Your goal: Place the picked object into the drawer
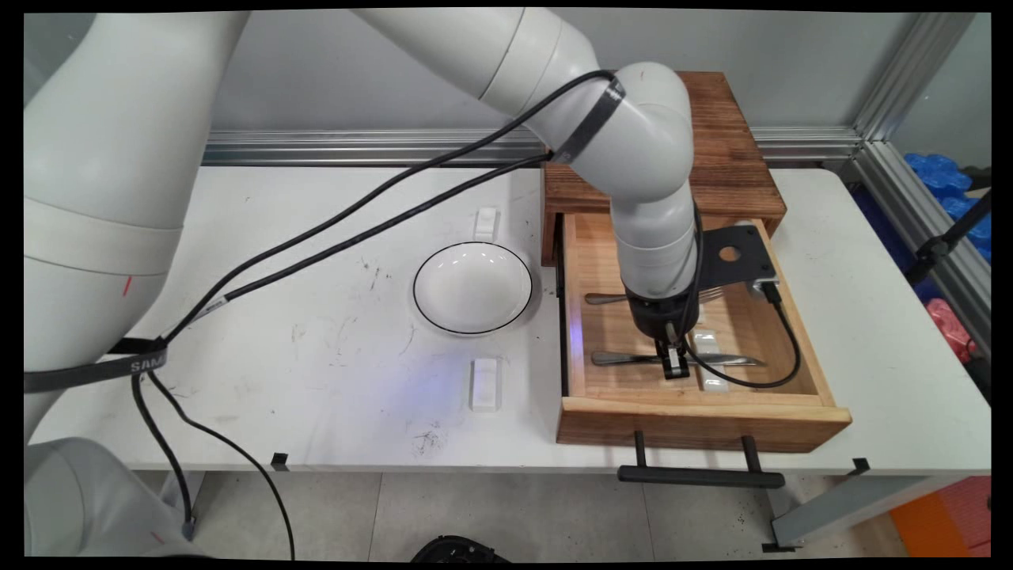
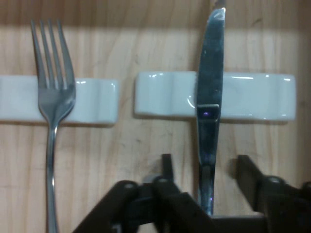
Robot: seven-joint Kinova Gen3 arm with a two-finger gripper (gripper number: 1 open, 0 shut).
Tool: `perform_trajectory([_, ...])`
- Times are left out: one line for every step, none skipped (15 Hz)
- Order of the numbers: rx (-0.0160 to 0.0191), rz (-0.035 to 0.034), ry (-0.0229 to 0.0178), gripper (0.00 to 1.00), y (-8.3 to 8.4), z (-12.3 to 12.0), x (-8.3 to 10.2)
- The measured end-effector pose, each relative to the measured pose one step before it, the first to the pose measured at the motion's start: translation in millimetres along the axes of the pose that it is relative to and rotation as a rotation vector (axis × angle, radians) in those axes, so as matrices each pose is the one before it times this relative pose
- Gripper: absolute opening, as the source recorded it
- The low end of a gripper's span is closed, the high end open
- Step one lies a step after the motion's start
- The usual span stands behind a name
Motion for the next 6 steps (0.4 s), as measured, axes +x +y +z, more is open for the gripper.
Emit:
perform_trajectory([0.00037, 0.00152, 0.00441, 1.00, -0.37, 0.48, 0.64])
perform_trajectory([0.00072, 0.00138, 0.00400, 1.00, -0.42, 0.08, 0.59])
perform_trajectory([0.00058, 0.00087, 0.00375, 1.00, -0.41, -0.41, 0.52])
perform_trajectory([0.00143, 0.00135, 0.00720, 1.00, -0.95, -1.38, 0.92])
perform_trajectory([0.00299, 0.00160, 0.00848, 1.00, -1.29, -2.46, 0.98])
perform_trajectory([0.00238, 0.00178, 0.00924, 1.00, -1.22, -3.60, 0.66])
